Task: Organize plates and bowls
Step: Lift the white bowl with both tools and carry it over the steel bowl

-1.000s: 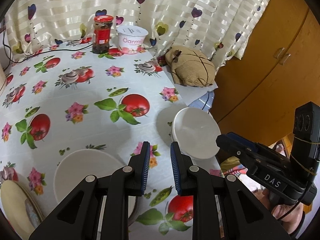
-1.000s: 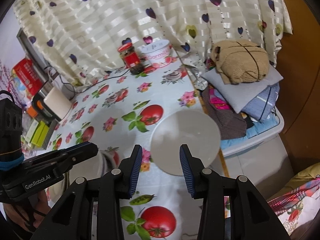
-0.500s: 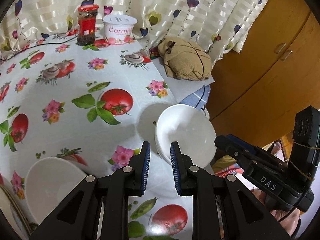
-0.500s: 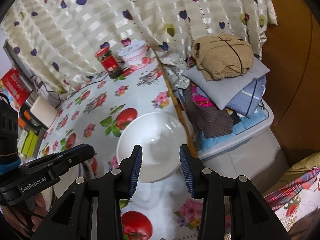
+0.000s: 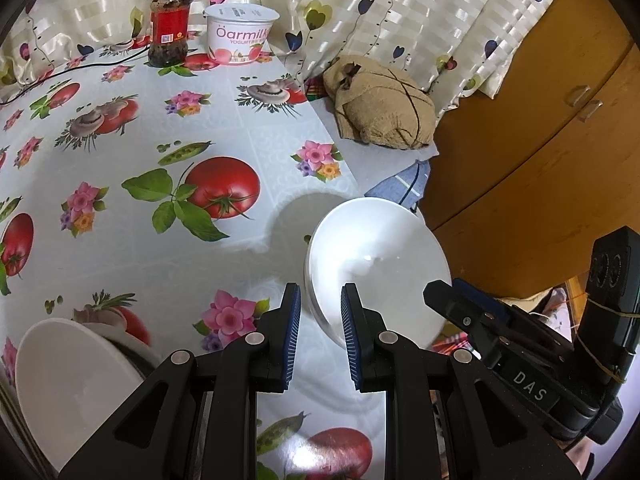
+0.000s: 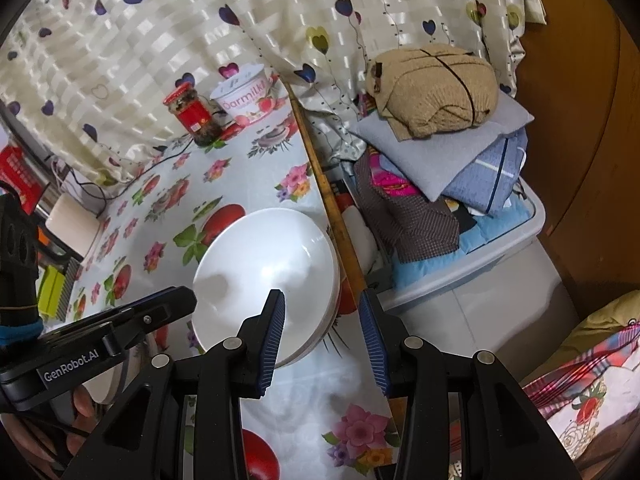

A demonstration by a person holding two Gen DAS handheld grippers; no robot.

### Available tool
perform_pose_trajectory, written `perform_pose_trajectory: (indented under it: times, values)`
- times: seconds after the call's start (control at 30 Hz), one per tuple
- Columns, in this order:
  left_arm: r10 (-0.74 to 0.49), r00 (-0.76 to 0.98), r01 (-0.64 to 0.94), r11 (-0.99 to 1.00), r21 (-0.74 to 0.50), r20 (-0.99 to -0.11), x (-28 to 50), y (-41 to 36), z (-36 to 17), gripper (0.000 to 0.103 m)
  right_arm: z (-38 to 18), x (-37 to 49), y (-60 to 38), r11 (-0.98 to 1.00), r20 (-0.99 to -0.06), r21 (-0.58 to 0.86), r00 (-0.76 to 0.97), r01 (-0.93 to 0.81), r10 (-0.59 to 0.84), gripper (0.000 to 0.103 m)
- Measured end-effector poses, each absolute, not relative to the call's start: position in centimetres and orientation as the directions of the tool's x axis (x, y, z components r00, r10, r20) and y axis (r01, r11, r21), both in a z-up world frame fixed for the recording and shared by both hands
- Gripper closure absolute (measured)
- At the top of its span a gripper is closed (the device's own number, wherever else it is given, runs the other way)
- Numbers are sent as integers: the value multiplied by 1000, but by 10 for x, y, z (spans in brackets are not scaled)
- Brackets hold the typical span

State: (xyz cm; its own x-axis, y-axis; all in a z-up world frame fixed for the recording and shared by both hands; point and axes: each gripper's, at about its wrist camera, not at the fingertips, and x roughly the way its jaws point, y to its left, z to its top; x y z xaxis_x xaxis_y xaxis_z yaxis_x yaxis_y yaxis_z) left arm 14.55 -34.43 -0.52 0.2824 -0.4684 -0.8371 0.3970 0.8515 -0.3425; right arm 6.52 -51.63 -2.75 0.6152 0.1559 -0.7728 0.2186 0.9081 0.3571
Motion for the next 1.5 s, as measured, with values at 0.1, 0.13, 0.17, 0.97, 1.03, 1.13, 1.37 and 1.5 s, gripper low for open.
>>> perform_pose_trajectory:
  times: [0.1,0.13,0.17,0.97,1.03,1.13,1.37,1.5]
  values:
    - [-463,281,398,853,-337,-841,146,-347,-7,81,-30,66,-517,906,-774,362,612,220,161,69]
    - [-463,280,399,853,-336,-841,146,-347,-8,81,-31,66,-517,905,-775,362,611,222,161,70]
    - [-462,279,400,853,-335,-842,146,-349,-8,81,-32,67,-518,905,-776,363,609,222,161,71]
    - [-459,263,396,853,-339,-849,150,-353,-18,81,-41,72,-514,903,-783,372,596,216,179,83]
    - [-460,269,397,854,-338,-846,150,-352,-16,81,-41,72,-513,903,-782,372,597,216,179,83]
    - [-462,280,399,853,-336,-841,147,-349,-10,81,-38,72,-513,904,-777,372,604,210,179,83]
    - [-469,307,405,852,-332,-828,141,-342,5,81,-21,65,-508,910,-759,369,626,191,177,83]
    - [-472,324,403,853,-332,-820,137,-334,14,81,-11,61,-501,913,-751,368,636,178,178,83]
